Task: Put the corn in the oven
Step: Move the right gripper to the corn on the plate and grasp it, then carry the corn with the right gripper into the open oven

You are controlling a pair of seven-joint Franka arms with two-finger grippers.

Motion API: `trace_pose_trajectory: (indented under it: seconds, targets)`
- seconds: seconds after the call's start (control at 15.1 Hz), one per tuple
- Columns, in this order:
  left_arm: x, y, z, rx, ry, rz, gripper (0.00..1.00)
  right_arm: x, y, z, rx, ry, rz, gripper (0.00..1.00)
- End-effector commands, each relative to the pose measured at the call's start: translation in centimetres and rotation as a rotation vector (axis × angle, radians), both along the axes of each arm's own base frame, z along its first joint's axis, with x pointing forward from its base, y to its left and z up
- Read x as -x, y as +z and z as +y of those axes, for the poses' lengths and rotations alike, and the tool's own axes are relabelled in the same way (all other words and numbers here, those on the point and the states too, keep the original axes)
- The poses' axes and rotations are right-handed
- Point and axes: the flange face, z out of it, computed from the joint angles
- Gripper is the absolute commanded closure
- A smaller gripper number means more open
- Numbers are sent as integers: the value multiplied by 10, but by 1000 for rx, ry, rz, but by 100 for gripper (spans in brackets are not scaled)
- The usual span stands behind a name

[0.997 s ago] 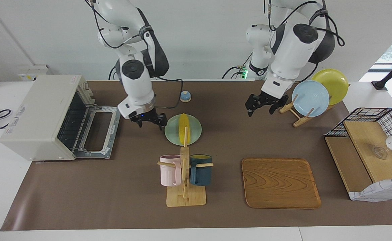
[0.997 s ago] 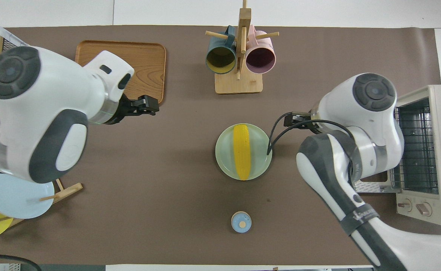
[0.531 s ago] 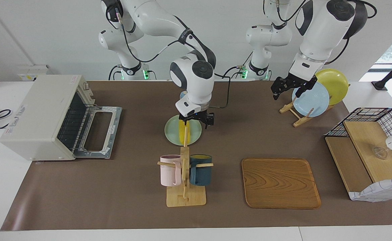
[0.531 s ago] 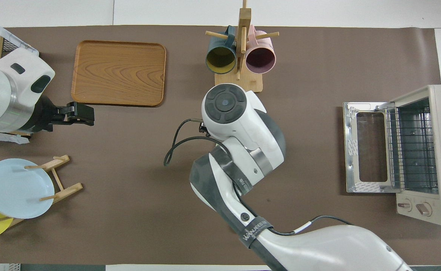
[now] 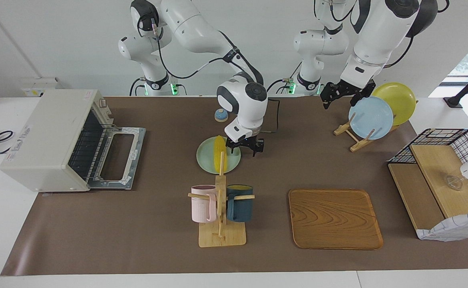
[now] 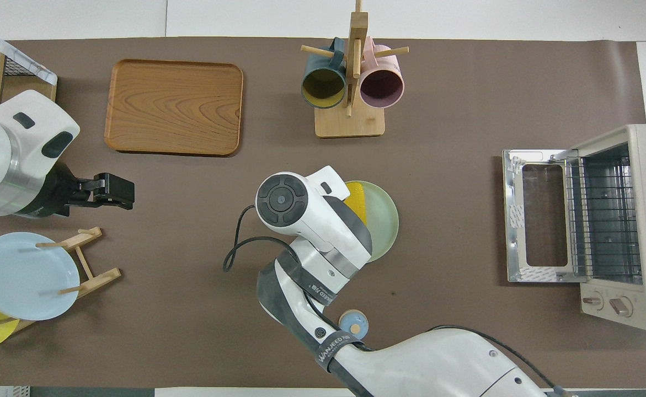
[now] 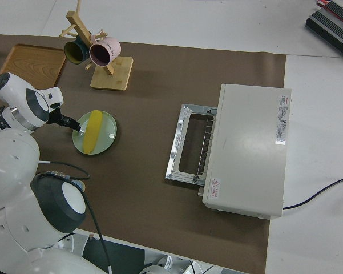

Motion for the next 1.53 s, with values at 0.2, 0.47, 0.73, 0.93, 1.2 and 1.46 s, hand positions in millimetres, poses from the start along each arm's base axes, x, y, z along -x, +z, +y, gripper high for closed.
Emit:
trace_pose_trajectory:
  seconds: [0.2, 0.47, 0.73, 0.93, 1.2, 1.46]
  targets:
    - [-2, 19, -2, -7, -13, 10, 0, 18, -2, -12, 18, 2, 2, 93]
    - [-12, 33, -2, -8, -13, 27, 0, 14, 8, -13, 64, 45, 5, 100]
    - [-12, 32, -1, -6, -13, 23, 0, -20, 60, -43, 183, 65, 51, 100]
    - [-12, 31, -1, -2, -14, 24, 0, -42, 108, -123, 191, 84, 106, 100]
    - [-12, 29, -3, 14, -12, 28, 0, -46, 112, -239, 204, 50, 222, 100]
    - [-12, 31, -3, 17, -8, 21, 0, -25, 114, -312, 198, 41, 295, 100]
